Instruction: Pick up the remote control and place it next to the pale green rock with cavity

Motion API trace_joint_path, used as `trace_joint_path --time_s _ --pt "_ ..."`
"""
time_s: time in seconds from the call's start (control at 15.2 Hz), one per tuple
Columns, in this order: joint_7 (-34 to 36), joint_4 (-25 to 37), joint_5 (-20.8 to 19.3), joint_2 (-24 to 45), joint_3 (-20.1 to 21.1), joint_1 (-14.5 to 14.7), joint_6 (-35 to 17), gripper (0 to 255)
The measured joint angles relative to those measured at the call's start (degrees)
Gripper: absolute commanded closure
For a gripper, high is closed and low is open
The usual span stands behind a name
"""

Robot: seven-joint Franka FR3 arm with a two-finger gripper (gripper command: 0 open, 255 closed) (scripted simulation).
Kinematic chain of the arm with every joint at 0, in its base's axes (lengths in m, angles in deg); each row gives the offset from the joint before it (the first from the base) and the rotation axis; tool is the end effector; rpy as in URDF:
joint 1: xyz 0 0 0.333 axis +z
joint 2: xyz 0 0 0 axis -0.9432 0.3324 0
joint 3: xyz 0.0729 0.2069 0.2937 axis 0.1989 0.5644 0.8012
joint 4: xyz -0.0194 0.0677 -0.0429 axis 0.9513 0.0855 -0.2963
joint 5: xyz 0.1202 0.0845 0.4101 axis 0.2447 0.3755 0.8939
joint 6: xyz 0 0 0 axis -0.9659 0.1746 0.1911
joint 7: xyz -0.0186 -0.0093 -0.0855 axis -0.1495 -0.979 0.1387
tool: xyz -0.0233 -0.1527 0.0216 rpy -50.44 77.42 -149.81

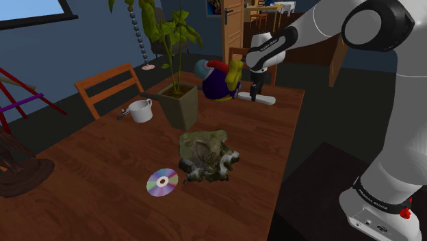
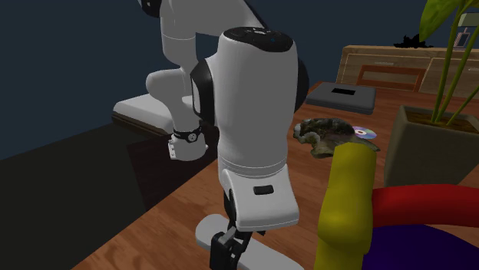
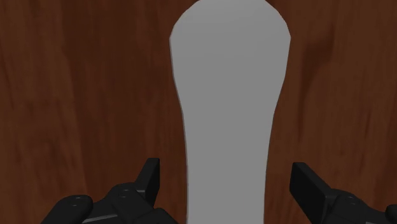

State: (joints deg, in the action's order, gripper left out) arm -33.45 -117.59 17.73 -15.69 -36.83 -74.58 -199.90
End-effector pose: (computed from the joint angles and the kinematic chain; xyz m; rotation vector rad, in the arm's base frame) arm 0.6783 -0.1271 0.3043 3.0706 0.5549 -0.0116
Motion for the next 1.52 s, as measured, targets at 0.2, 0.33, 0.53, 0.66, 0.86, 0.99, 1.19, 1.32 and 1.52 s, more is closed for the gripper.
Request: trace_joint_path --time_s 0.2,0.33,0.53,0.66,0.86,0.99,1.19,1.32,1.52 --pt "0.05 -0.2 0.0 0.0 0.02 0.04 -0.23 0" --pt "0.05 -0.23 0.0 0.0 0.02 0.04 -0.26 0" --pt "0.05 -0.22 0.0 0.01 0.01 0.04 -0.26 255" --pt "0.05 -0.22 0.0 0.02 0.02 0.04 -0.25 255" --pt "0.05 -0.22 0.0 0.03 0.02 0.04 -0.25 255" --pt "0.05 -0.21 0.0 0.04 0.02 0.03 -0.25 255" --pt "0.08 0.21 -0.05 -0.3 0.0 0.06 0.51 255" --pt "0.06 0.72 -0.14 -0.78 -0.04 0.06 1.67 255" --pt "0.17 1.67 -0.31 -1.94 -0.12 0.11 3.72 255"
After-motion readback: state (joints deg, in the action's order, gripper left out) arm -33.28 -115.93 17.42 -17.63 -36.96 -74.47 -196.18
